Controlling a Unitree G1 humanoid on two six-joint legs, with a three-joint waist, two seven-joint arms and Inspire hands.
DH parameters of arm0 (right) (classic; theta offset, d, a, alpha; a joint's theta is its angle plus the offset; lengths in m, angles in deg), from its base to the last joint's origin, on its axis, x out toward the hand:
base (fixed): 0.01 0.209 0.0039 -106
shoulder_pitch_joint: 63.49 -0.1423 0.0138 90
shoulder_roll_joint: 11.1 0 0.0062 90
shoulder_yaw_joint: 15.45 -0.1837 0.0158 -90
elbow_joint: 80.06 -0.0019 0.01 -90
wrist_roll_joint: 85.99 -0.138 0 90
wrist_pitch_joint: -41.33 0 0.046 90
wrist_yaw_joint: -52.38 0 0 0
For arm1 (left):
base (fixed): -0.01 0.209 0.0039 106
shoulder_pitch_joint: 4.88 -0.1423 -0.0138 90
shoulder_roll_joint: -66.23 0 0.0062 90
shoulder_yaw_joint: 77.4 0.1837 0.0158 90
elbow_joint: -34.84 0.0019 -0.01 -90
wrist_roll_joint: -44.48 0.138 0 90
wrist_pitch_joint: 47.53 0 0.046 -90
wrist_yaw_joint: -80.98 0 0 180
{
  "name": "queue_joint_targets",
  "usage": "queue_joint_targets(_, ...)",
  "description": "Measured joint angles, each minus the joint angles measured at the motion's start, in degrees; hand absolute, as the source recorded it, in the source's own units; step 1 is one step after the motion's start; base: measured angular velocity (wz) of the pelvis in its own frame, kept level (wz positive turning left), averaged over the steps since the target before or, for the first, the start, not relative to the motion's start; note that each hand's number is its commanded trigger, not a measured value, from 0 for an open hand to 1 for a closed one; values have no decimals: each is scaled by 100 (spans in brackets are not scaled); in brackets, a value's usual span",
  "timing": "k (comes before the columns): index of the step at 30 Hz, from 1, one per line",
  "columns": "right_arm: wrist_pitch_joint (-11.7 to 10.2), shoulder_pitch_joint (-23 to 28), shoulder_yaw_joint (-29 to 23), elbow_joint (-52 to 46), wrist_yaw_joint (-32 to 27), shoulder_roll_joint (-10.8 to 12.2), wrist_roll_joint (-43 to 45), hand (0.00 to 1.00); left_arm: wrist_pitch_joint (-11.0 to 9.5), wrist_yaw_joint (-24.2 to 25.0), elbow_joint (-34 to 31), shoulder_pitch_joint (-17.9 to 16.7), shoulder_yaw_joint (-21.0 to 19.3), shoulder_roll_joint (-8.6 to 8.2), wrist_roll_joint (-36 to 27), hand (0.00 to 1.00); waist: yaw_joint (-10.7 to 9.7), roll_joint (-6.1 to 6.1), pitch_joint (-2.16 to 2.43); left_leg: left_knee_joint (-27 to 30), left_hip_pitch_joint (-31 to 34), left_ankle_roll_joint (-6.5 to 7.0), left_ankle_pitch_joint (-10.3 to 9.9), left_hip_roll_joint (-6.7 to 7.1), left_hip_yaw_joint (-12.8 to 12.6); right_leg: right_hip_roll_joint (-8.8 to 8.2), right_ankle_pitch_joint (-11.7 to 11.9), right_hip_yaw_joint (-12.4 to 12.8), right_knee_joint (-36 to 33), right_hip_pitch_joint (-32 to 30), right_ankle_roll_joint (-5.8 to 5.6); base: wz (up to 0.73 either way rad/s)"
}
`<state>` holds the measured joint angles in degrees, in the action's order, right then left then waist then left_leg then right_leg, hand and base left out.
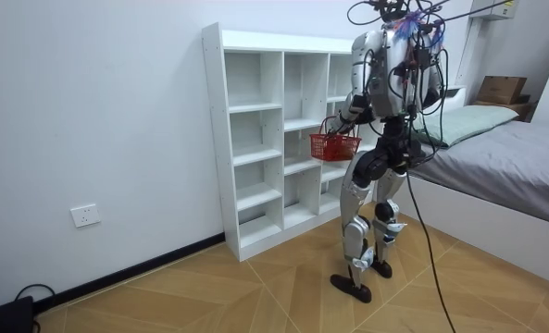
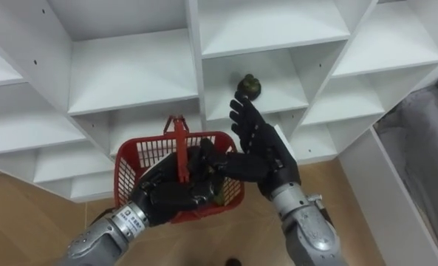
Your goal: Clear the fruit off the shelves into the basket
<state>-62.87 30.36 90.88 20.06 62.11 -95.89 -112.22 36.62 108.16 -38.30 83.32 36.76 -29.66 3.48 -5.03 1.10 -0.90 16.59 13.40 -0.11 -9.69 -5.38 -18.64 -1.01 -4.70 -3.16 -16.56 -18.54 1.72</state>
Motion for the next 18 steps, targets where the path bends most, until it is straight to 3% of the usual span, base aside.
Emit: queue_joint_targets(18,-3,14,46,1,-423,-22,279,0,-3,-21,4,21,3,-5,-3,100,41,4,-3,9,-3,-1,-2,-1,-3,13,0,5,-8,1,0,0)
